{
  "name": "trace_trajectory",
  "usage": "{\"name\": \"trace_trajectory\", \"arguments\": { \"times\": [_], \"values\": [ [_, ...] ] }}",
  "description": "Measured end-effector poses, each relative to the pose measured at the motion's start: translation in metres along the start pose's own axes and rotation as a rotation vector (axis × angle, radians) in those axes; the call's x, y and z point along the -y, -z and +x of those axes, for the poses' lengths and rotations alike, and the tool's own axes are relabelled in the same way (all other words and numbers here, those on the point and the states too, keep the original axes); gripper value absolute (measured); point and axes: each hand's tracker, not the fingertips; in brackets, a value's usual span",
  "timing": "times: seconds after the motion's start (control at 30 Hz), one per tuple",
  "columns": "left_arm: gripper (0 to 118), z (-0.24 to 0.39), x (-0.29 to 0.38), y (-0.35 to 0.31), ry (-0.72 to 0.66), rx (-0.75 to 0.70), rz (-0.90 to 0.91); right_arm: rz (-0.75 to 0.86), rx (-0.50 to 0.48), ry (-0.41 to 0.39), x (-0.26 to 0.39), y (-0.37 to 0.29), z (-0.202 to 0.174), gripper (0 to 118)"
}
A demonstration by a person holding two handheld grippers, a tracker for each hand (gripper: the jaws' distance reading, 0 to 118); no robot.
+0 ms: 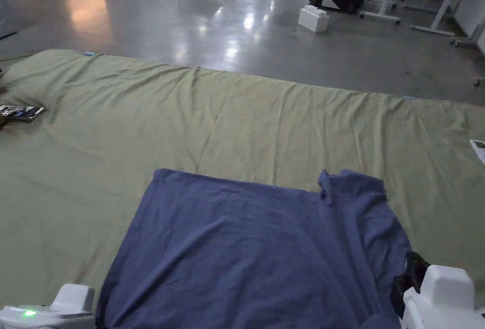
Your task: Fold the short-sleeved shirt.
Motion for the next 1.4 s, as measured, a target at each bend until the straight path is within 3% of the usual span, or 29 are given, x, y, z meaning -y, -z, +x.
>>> {"name": "trace_trajectory", "arguments": {
  "times": [0.1,0.33,0.47,0.53,0.8,0.83,0.9,0.93,1.0,1.03,1.17,1.27,1.4],
  "values": [
    [7,-0.004,0.001,-0.007,-0.015,0.015,0.0,-0.061,0.001,0.038,0.002,-0.01,0.023,1],
    [7,-0.022,0.002,-0.029,-0.079,0.088,0.035,-0.418,0.004,0.08,0.03,-0.028,0.079,5],
    [7,-0.022,0.001,-0.027,-0.064,0.086,0.039,-0.586,-0.033,0.141,0.059,-0.038,0.091,57],
    [7,-0.019,0.001,-0.026,-0.056,0.077,0.042,-0.64,-0.059,0.137,0.071,-0.041,0.089,60],
    [7,-0.016,0.0,-0.025,-0.036,0.058,0.039,-0.764,-0.052,0.164,0.122,-0.021,0.071,59],
    [7,-0.016,0.0,-0.024,-0.035,0.059,0.038,-0.77,-0.057,0.165,0.126,-0.017,0.069,54],
    [7,-0.017,0.0,-0.024,-0.039,0.06,0.038,-0.767,-0.096,0.19,0.13,-0.01,0.068,31],
    [7,-0.019,0.001,-0.022,-0.04,0.061,0.038,-0.768,-0.096,0.19,0.131,-0.009,0.065,27],
    [7,-0.019,0.001,-0.021,-0.037,0.058,0.037,-0.761,-0.093,0.129,0.126,-0.009,0.061,10],
    [7,-0.019,0.001,-0.02,-0.035,0.057,0.037,-0.755,-0.105,0.116,0.124,-0.01,0.061,8],
    [7,-0.013,0.002,-0.026,-0.029,0.051,0.04,-0.775,-0.102,0.031,0.111,-0.014,0.058,5],
    [7,-0.012,0.001,-0.033,-0.029,0.056,0.041,-0.783,-0.054,-0.107,0.1,-0.021,0.056,5],
    [7,-0.012,0.0,-0.038,-0.025,0.064,0.055,-0.767,-0.05,-0.076,0.089,-0.025,0.06,5]
  ]
}}
